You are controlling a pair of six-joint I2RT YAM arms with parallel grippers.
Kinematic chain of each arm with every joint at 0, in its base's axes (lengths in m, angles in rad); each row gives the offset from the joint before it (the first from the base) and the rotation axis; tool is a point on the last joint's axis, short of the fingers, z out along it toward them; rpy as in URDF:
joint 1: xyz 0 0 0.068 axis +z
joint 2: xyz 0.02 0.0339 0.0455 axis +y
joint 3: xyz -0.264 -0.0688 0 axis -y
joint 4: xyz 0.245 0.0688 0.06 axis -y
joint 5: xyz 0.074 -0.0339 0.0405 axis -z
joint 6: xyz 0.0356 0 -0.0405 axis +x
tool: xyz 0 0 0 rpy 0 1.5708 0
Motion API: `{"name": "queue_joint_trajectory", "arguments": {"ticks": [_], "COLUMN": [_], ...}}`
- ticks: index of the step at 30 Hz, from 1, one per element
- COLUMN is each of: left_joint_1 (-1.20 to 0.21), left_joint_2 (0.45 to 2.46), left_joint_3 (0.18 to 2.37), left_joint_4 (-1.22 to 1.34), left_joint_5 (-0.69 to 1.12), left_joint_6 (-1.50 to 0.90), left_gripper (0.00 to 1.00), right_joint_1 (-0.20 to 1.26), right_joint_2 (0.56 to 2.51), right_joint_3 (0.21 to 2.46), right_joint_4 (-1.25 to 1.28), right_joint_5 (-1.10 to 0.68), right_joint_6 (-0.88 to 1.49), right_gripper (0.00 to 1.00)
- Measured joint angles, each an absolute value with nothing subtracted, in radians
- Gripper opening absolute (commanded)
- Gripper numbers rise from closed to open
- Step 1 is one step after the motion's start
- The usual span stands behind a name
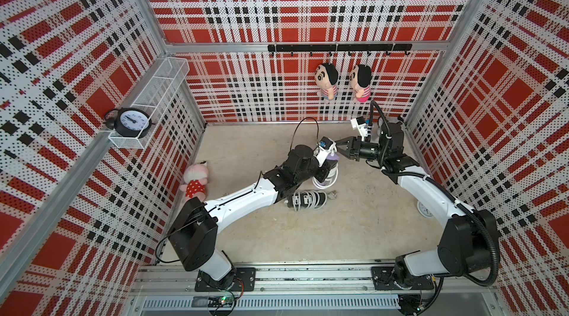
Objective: Unwrap the cord wrapped around the power strip
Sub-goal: Unwrap the power cord from the power strip.
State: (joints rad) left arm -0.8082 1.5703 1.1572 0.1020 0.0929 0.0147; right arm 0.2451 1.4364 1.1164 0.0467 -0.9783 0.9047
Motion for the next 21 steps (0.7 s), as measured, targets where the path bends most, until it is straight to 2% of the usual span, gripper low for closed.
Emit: {"name": "queue_joint_trajectory", "arguments": {"ticks": [2,6,12,16,21], "left_joint_1": [-0.798,-0.791,-0.756,-0.704,-0.619], "left_joint_2": [1.572,1.572,1.572,1.568,1.554], "left_joint_3": [1.157,1.157,1.147,1.120,1.069], "left_joint_4": [0.111,0.119,0.145,0.199,0.324], "left_joint_5": [0.116,0.132,0.155,0.168,0.193], "left_joint_6": [0.007,-0.002,-0.063,-0.146,-0.315], "left_gripper": [0.00,0.00,0.00,0.00,0.00], "right_joint_1": [0.244,0.237,0.208,0.174,0.116], "right_joint_2": [1.436,1.436,1.396,1.356,1.314], "right_joint_3": [1.153,1.260,1.327,1.265,1.026], "right_joint_4": [-0.031,-0.230,-0.430,-0.422,-0.216], "right_joint_5": [-0.968,-0.881,-0.693,-0.699,-0.820], "right_joint_6": [0.847,0.717,0.562,0.537,0.543], "right_gripper": [0.26,0.40,0.43,0.43,0.43]}}
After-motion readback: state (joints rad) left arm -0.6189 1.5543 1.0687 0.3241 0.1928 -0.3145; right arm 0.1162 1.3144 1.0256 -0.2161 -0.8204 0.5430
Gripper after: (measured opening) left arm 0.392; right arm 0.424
